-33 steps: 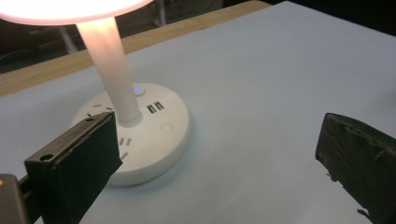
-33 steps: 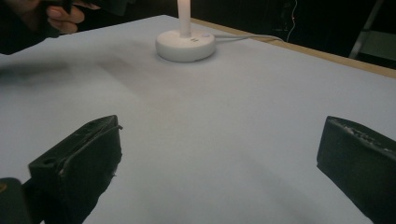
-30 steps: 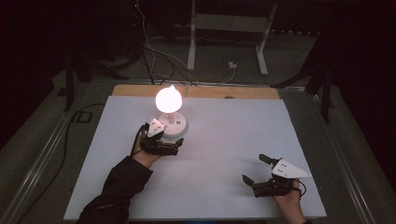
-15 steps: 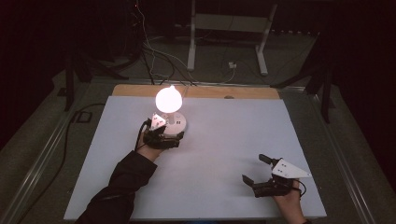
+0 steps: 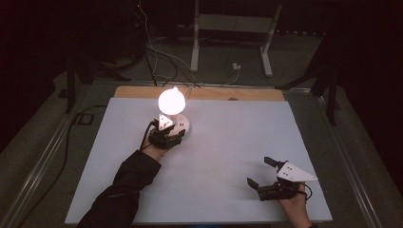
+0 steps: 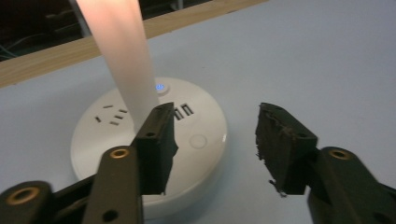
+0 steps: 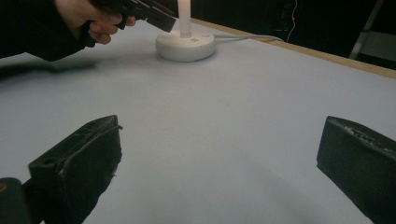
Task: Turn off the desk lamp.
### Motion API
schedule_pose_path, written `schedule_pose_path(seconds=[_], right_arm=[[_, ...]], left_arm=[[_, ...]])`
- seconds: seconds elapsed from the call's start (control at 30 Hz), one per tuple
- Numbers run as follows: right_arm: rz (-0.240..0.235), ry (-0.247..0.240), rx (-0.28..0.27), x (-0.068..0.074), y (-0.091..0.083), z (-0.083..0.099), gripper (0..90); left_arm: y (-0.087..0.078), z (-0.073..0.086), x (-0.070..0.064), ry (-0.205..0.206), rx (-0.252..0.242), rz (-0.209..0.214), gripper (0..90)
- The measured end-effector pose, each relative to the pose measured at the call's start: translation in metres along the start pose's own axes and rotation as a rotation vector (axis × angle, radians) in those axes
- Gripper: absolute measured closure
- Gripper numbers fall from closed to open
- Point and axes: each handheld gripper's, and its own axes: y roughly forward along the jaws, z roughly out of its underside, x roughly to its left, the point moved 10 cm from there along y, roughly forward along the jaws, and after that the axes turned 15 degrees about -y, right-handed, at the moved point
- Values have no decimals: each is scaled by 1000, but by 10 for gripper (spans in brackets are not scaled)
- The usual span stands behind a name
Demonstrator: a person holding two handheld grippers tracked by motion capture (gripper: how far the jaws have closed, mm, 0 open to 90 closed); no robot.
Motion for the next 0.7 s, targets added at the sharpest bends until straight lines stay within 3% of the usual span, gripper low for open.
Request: schedule_pose_path(seconds=[0.3, 0.4, 0.53, 0.7], right_arm=[[-1, 0, 0, 0, 0, 0, 0], [0, 2, 0, 0, -1, 0, 0], [0, 3, 0, 0, -1, 0, 0], [0, 3, 0, 0, -1, 0, 0]], left_arm=[[10, 2, 7, -14, 5, -20, 682], [11, 1, 9, 38, 0, -31, 753], [16, 2, 10, 46, 14, -27, 837], [19, 3, 9, 40, 21, -13, 876]])
